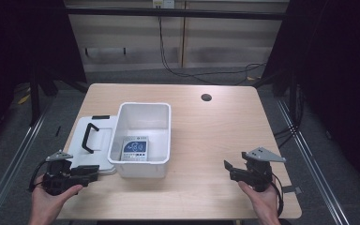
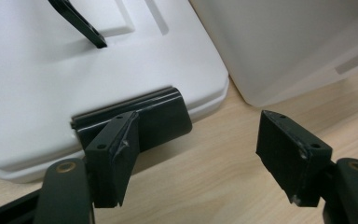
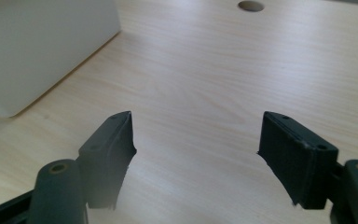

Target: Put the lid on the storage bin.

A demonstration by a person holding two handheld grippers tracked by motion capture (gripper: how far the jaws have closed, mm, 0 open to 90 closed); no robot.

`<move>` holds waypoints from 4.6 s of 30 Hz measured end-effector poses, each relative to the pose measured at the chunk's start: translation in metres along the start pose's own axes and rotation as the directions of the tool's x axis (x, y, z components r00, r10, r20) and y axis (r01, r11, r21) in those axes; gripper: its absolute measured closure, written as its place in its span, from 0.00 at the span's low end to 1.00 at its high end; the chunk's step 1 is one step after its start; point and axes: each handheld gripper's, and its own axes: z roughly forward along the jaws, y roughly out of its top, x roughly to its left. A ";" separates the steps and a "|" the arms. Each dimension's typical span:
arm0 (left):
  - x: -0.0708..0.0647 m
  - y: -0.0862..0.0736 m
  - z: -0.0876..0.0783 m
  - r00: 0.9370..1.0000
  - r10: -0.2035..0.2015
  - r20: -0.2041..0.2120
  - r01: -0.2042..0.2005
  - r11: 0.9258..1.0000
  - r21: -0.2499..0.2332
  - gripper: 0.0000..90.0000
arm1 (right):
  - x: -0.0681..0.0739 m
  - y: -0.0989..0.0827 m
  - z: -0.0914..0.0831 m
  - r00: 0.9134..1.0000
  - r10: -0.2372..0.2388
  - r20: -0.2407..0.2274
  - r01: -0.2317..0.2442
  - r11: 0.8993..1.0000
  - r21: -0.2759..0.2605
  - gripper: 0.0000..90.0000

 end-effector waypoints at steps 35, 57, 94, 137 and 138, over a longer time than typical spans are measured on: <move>0.004 0.054 -0.017 0.998 -0.062 0.031 0.059 0.992 0.110 0.38 | 0.016 -0.006 -0.016 0.997 -0.017 -0.071 0.021 0.999 0.050 0.27; 0.019 0.096 -0.015 0.996 -0.030 -0.081 0.045 0.981 0.187 0.55 | 0.018 -0.007 -0.011 0.997 -0.003 -0.082 0.010 0.996 0.087 0.22; 0.050 0.151 0.029 0.967 -0.096 -0.236 0.183 0.907 0.380 0.65 | 0.018 -0.008 -0.007 0.995 0.000 -0.098 0.012 0.993 0.116 0.21; 0.057 0.161 0.076 0.926 -0.179 -0.333 0.315 0.853 0.416 0.89 | 0.020 -0.009 -0.003 0.991 0.003 -0.135 0.016 0.990 0.143 0.21; 0.057 0.161 0.076 0.925 -0.185 -0.333 0.320 0.851 0.416 0.89 | 0.020 -0.009 -0.003 0.991 -0.001 -0.136 0.021 0.989 0.144 0.21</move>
